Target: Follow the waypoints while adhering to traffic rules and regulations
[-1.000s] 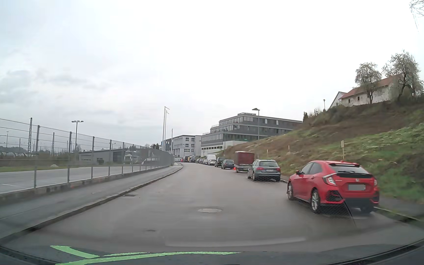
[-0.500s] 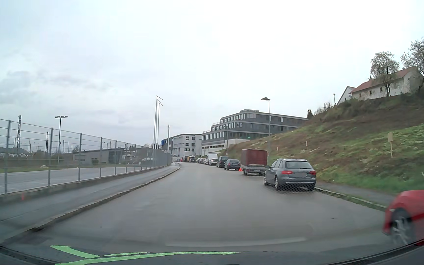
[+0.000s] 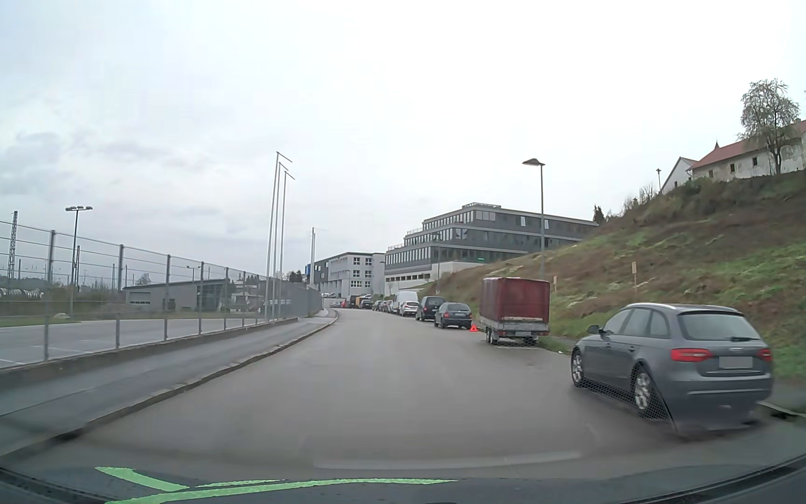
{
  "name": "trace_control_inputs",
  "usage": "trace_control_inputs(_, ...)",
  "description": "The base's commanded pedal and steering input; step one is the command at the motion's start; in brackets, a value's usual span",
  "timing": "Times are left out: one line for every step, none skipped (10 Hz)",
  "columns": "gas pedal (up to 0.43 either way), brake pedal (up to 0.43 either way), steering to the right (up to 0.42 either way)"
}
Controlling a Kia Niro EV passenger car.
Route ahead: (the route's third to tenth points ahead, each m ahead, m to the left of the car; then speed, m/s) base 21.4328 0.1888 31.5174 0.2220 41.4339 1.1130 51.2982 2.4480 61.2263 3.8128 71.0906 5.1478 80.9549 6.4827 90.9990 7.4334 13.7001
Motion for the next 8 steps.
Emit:
trace_control_inputs(0.169,0.000,-0.003)
trace_control_inputs(0.169,0.000,-0.002)
trace_control_inputs(0.169,0.000,-0.003)
trace_control_inputs(0.169,0.000,-0.002)
trace_control_inputs(0.169,0.000,-0.003)
trace_control_inputs(0.169,0.000,-0.003)
trace_control_inputs(0.169,0.000,-0.003)
trace_control_inputs(0.157,0.000,-0.003)
